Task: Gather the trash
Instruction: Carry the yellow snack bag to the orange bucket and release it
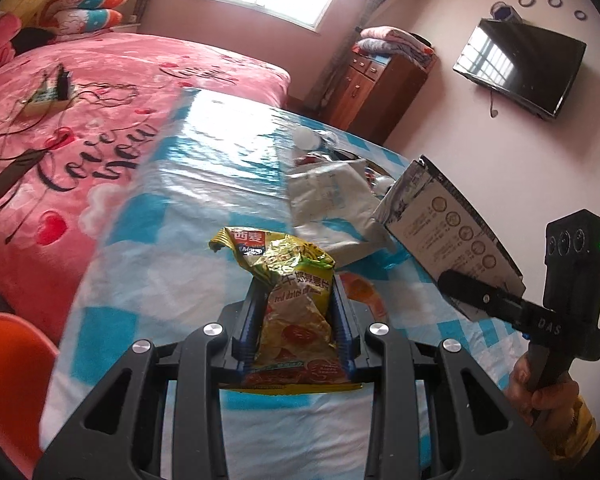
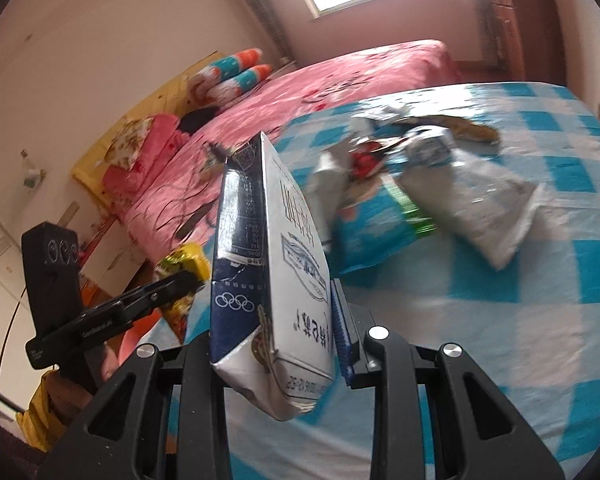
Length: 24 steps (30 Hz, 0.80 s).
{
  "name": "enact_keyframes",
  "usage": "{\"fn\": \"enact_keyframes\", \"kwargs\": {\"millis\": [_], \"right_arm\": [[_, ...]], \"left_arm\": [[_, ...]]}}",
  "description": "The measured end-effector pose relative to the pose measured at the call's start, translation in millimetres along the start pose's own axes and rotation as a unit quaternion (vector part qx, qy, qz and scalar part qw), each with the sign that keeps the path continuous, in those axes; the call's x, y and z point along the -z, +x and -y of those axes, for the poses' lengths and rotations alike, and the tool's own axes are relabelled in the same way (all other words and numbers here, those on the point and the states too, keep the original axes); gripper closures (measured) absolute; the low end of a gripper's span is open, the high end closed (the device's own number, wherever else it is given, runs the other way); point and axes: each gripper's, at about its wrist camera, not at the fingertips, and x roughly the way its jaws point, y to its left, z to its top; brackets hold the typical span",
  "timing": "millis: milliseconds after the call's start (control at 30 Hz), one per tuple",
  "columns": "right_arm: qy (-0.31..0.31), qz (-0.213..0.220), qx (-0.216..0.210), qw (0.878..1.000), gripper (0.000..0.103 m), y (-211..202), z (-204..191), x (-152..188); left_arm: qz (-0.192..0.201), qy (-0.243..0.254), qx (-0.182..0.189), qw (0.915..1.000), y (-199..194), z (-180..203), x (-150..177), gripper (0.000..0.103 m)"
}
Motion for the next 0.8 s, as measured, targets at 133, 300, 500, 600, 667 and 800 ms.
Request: {"fn": "enact_keyframes", "kwargs": {"millis": [133, 300, 500, 600, 667, 800], "right_arm": [[-0.021, -0.025, -0.026, 0.999, 0.071, 18.8, -30.8, 4.5], [-0.05, -0.064, -0.061, 0.995, 0.071, 47.3, -75.6, 9.8], [-0.088, -0.115, -0.108, 0.984, 0.071, 82.7, -129.8, 18.7], [-0.116, -0.136, -0.122, 0.976, 0.071, 101.3, -159.2, 23.4], [-0.134, -0.149, -0.13, 0.971, 0.071, 113.5, -177.0, 25.9], [-0.162, -0.173, -0.148, 0.96, 0.07, 136.3, -210.8, 36.5]], "left_arm": [[0.01, -0.017, -0.016, 0.9997, -21.4, -23.0, 6.9, 0.069], [0.021, -0.041, -0.04, 0.9982, -49.1, -55.1, 18.9, 0.069], [0.025, -0.078, -0.085, 0.993, -78.8, -100.5, 38.1, 0.069], [0.023, -0.109, -0.116, 0.987, -92.4, -131.9, 54.3, 0.069], [0.019, -0.126, -0.133, 0.9828, -98.5, -149.8, 64.4, 0.069], [0.009, -0.157, -0.167, 0.9733, -104.0, -183.1, 84.0, 0.068]]}}
